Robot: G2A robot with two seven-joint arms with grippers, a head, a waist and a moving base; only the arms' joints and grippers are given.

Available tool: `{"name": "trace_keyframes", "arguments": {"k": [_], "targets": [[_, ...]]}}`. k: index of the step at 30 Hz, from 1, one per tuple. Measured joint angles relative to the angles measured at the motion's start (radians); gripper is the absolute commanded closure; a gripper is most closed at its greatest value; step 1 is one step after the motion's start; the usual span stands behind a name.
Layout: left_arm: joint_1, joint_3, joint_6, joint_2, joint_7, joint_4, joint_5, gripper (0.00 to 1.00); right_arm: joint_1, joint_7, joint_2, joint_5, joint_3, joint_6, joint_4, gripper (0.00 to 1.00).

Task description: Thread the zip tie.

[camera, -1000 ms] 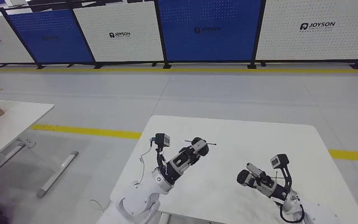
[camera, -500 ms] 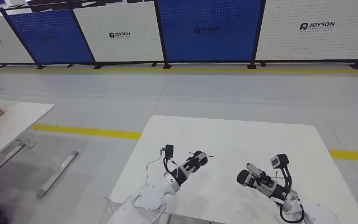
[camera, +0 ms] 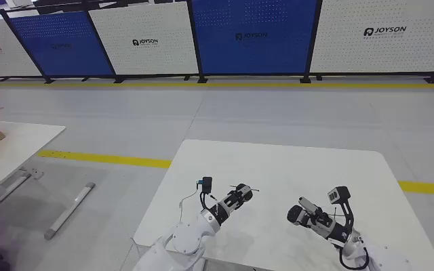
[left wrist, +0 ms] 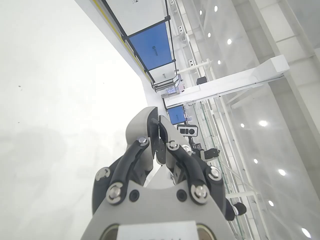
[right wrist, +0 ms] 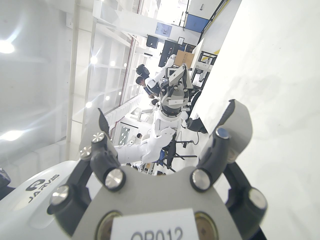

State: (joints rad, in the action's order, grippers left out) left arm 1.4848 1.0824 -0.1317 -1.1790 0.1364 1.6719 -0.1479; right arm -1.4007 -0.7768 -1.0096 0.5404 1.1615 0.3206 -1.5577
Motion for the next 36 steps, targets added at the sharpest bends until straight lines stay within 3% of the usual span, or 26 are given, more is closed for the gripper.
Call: {"name": "trace_keyframes", "arguments": {"k": [4, 8, 12, 17, 20, 23, 25, 29, 36], "targets": [[-0.001, -0.001, -0.005, -0.001, -0.005, 0.008, -0.005, 1.0, 0.0, 0.0, 0.0, 0.0, 0.0, 0.0, 0.0, 0.0], [0.015, 0.022, -0.056, 0.001, -0.024, 0.065, 0.004, 1.0, 0.0, 0.0, 0.0, 0.0, 0.0, 0.0, 0.0, 0.0], [0.064, 0.075, -0.119, 0.011, -0.028, 0.182, 0.015, 1.0, 0.0, 0.0, 0.0, 0.0, 0.0, 0.0, 0.0, 0.0], [0.147, 0.146, -0.205, 0.024, 0.009, 0.349, 0.005, 1.0, 0.0, 0.0, 0.0, 0.0, 0.0, 0.0, 0.0, 0.0], [0.187, 0.176, -0.21, 0.027, 0.026, 0.443, -0.011, 1.0, 0.0, 0.0, 0.0, 0.0, 0.0, 0.0, 0.0, 0.0], [0.221, 0.201, -0.208, 0.029, 0.041, 0.496, -0.013, 1.0, 0.0, 0.0, 0.0, 0.0, 0.0, 0.0, 0.0, 0.0], [0.233, 0.209, -0.208, 0.03, 0.046, 0.496, -0.003, 1.0, 0.0, 0.0, 0.0, 0.0, 0.0, 0.0, 0.0, 0.0], [0.225, 0.195, -0.205, 0.027, 0.044, 0.42, 0.032, 1.0, 0.0, 0.0, 0.0, 0.0, 0.0, 0.0, 0.0, 0.0], [0.134, 0.111, -0.108, 0.014, 0.011, 0.228, 0.139, 1.0, 0.0, 0.0, 0.0, 0.0, 0.0, 0.0, 0.0, 0.0]]}}
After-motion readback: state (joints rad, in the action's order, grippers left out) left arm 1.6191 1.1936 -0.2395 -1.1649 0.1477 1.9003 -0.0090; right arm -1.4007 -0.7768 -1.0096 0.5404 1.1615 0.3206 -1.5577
